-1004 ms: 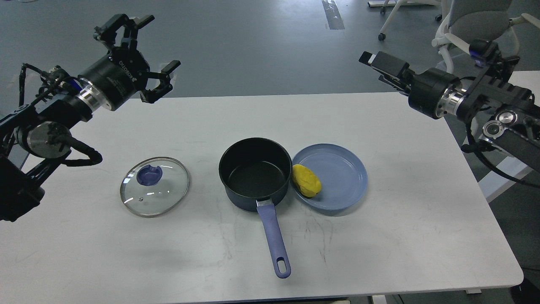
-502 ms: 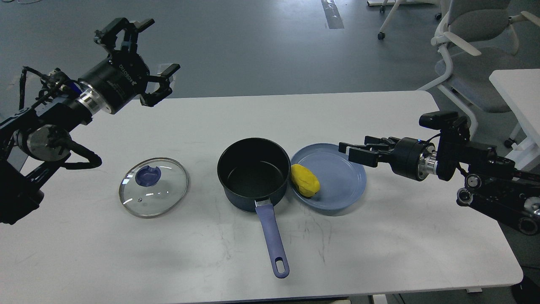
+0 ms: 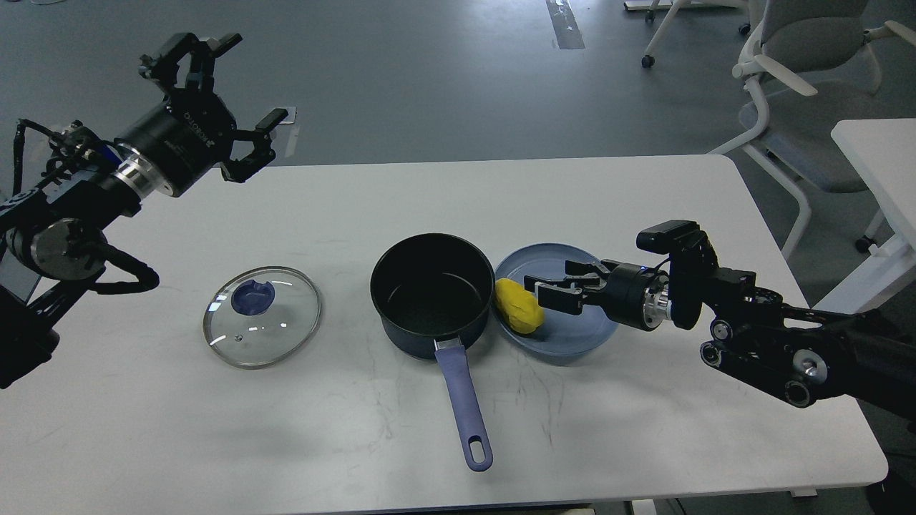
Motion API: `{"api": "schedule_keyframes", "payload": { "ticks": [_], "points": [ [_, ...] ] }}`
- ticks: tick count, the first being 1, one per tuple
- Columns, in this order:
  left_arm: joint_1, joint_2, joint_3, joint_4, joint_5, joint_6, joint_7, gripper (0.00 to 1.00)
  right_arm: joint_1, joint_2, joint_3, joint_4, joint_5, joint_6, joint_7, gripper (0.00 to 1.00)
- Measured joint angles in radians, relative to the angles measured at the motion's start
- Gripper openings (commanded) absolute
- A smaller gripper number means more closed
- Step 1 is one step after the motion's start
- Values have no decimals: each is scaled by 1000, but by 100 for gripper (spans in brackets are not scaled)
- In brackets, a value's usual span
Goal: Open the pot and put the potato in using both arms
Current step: 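Move the right gripper down to the yellow potato on the plate, then grasp the yellow potato with the right gripper and lift it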
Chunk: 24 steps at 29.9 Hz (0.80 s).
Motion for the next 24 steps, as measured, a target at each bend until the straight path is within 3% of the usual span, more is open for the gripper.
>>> {"api": "schedule_keyframes", "payload": {
  "ticks": [24],
  "points": [
    [22,11,-6,-2,5,-10,-30,99,-13,102,-36,-80,1,-5,1,74]
  ]
}}
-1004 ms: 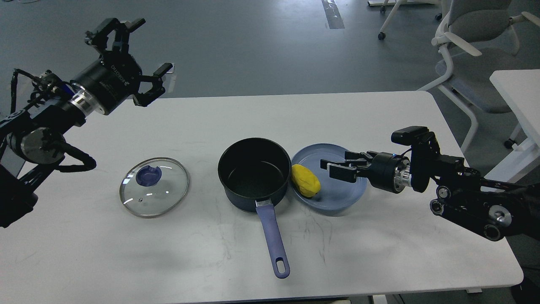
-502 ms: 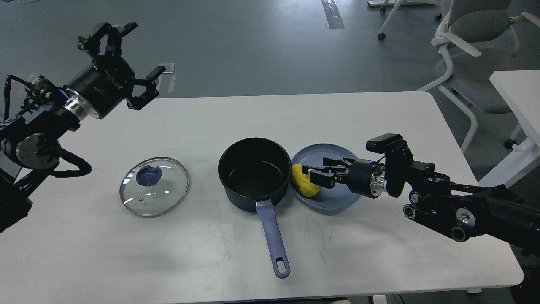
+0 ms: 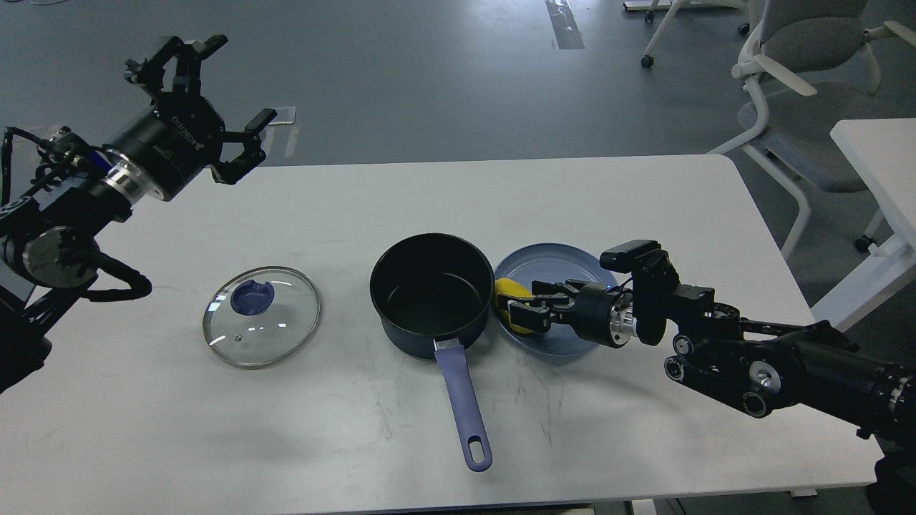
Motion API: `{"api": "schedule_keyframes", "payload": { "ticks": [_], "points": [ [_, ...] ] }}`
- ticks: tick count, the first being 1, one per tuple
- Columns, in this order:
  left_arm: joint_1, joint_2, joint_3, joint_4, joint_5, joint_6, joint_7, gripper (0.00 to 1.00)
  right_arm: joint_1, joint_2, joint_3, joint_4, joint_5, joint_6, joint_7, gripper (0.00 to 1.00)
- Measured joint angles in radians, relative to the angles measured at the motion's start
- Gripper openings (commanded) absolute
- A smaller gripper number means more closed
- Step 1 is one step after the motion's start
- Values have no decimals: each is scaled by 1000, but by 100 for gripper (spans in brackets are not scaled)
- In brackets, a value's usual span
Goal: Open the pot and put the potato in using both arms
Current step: 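Grasp the yellow potato with the right gripper and lift it, then carry the potato over the pot and lower it inside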
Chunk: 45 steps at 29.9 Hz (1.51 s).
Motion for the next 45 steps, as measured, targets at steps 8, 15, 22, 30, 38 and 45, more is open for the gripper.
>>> {"api": "schedule_keyframes", "payload": {
  "ticks": [8,15,22,30,38,45],
  "points": [
    [2,-1,0,0,1,0,-1,99,-18,15,-5,-20,0,-32,0,65],
    [2,-2,0,0,1,1,-12,99,-23,27,-5,-35,0,-38,23,51],
    [2,-1,0,0,2,2,-17,99,-26,28,-5,-40,3,-49,34,49],
    [2,-5,2,0,2,1,-20,99,20,-32,-3,6,6,-51,61,49],
    [2,-4,1,-2,2,0,-20,99,173,-137,-1,81,6,-56,66,49],
    [2,-4,1,-2,2,0,-20,99,293,-104,-1,119,5,-64,66,49]
  ]
}}
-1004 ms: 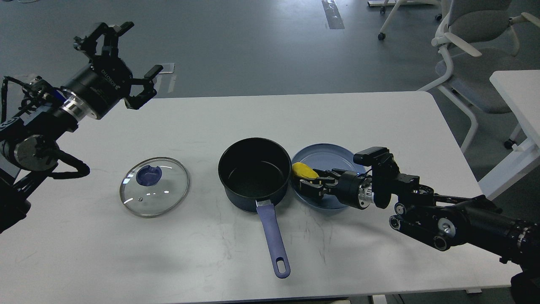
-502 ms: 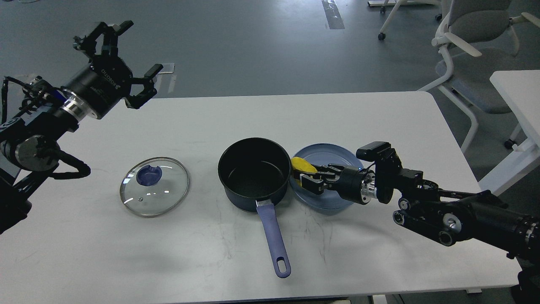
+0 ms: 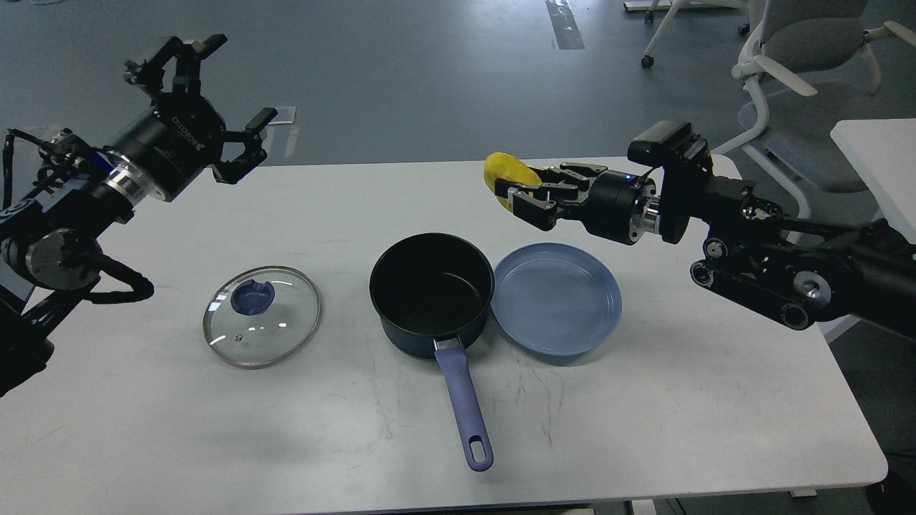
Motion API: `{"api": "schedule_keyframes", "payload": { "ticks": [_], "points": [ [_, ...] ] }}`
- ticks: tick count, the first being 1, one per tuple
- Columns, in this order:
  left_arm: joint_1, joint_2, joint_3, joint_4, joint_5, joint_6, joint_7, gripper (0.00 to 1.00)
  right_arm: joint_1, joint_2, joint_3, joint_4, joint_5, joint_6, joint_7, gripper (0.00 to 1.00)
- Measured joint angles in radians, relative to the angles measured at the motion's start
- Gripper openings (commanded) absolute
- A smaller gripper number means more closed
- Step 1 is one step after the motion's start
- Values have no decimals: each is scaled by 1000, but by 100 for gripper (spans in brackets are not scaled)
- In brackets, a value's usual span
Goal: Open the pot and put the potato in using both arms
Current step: 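Carry the potato over the pot and lower it inside, then release the potato and raise the right gripper away from the pot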
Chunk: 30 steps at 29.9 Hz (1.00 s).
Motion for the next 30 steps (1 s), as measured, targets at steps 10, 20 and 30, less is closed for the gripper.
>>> {"api": "schedule_keyframes", "payload": {
  "ticks": [10,20,30],
  "points": [
    [0,9,-1,-2,0,1,1,99,-52,182,-83,-85,4,1,0,50],
    [0,17,-3,-26,-2,3,-3,99,-89,278,-85,-153,17,-9,3,100],
    [2,5,9,-29,-2,11,-41,99,-92,255,-61,-148,90,-10,0,100]
  ]
}}
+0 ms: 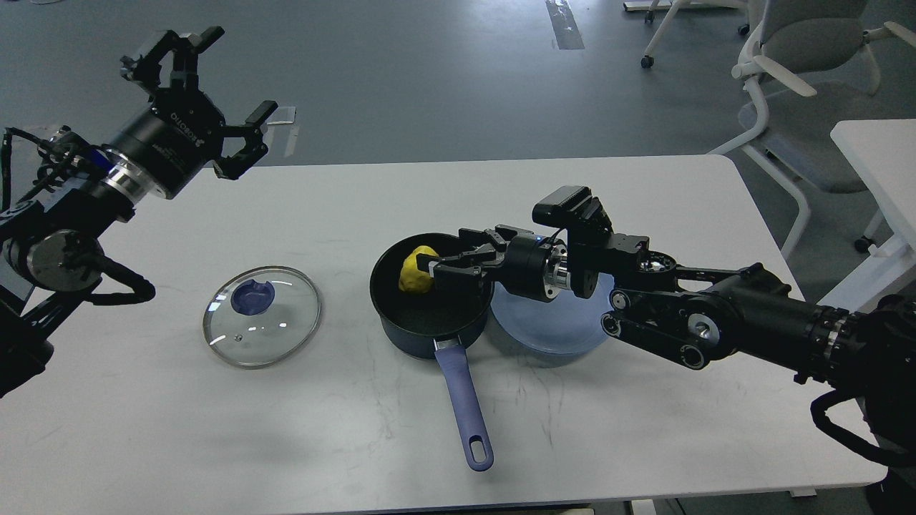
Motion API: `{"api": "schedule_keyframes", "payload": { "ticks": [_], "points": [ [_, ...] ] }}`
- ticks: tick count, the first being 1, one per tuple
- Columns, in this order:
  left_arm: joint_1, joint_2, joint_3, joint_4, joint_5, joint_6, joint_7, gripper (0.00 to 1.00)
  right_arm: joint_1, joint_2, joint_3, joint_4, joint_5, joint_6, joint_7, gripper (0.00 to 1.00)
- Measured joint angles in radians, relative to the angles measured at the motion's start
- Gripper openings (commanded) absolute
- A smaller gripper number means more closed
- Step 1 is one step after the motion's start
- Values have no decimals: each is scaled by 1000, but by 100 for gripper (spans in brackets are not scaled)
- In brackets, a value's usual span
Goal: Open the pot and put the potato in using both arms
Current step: 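Release the potato and raise the right gripper away from the pot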
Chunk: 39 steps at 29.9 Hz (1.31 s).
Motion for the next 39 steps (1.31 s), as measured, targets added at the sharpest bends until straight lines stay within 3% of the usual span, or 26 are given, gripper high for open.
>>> {"api": "schedule_keyframes", "payload": {
  "ticks": [8,15,19,25,32,39],
  "points": [
    [1,-32,-9,8,-4,11,0,99,7,-43,204,14,331,11,-14,100],
    [3,-92,-12,25,-13,47,5,99,3,-74,394,37,929,57,-101,100],
    [5,-139,-14,41,-16,80,6,99,-27,-75,466,33,1143,113,-126,100],
    [41,-226,-60,87,-17,108,15,99,-109,-35,589,31,1218,144,-139,100],
    [71,-242,-74,94,-17,111,52,99,-187,-27,654,38,1227,185,-216,100],
    [86,-236,-88,95,-20,105,55,99,-249,-31,692,76,1237,223,-227,100]
  ]
}}
